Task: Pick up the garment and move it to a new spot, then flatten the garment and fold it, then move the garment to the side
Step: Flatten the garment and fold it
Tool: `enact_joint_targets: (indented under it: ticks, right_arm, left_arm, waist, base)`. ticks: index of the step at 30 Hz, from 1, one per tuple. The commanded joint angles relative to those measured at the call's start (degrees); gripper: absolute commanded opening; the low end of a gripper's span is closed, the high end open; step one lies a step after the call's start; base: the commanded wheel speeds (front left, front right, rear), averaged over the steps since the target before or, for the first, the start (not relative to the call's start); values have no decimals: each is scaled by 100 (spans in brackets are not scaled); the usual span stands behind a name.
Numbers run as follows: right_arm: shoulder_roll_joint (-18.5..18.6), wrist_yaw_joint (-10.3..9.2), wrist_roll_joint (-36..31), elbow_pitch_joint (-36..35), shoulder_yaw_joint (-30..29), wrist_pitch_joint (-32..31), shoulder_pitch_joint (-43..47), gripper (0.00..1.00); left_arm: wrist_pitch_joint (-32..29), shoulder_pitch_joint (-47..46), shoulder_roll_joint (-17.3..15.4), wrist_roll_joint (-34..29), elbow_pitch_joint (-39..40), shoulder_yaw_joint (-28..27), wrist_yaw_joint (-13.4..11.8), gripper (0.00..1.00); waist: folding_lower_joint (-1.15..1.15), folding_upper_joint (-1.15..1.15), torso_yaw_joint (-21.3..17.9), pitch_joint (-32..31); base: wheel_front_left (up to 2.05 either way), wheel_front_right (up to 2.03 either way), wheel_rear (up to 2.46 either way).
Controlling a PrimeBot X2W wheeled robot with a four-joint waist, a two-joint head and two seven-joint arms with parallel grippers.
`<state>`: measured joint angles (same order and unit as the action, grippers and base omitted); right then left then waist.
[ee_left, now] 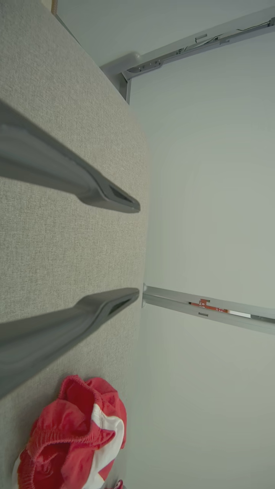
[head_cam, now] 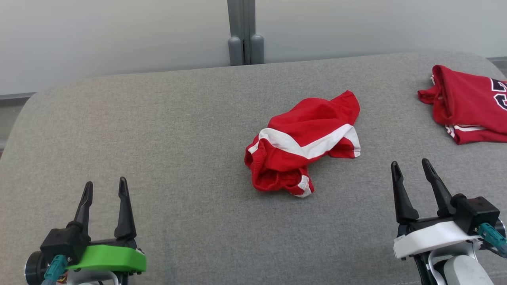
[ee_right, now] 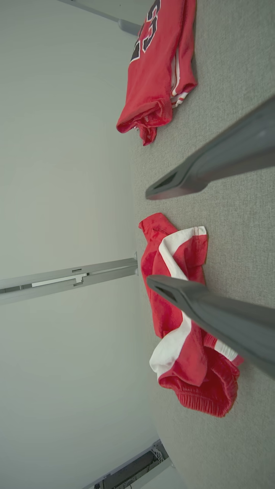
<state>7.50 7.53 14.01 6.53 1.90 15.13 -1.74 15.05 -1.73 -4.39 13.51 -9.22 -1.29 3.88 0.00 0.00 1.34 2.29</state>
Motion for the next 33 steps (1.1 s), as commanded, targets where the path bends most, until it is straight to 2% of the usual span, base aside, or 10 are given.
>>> enact_joint_targets:
  ticks: [1,16,33]
  right_arm:
    - [-8,-10,32,19,5,0,45,100]
    - [-12,-10,46,79,18,0,14,100]
    - [-42,-10,15,87,-5,0,19,100]
  left_arm:
    - [13,57,12,-44,9,-53,38,100]
    - [13,57,112,-215,-113,-244,205,100]
    - [14,48,143,-307,-129,-323,270,100]
  waist:
    - [0,0,-5,-1]
    - [0,0,-33,-53]
    - [0,0,-66,-73]
  base:
    - [0,0,0]
    - [0,0,0]
    - [0,0,0]
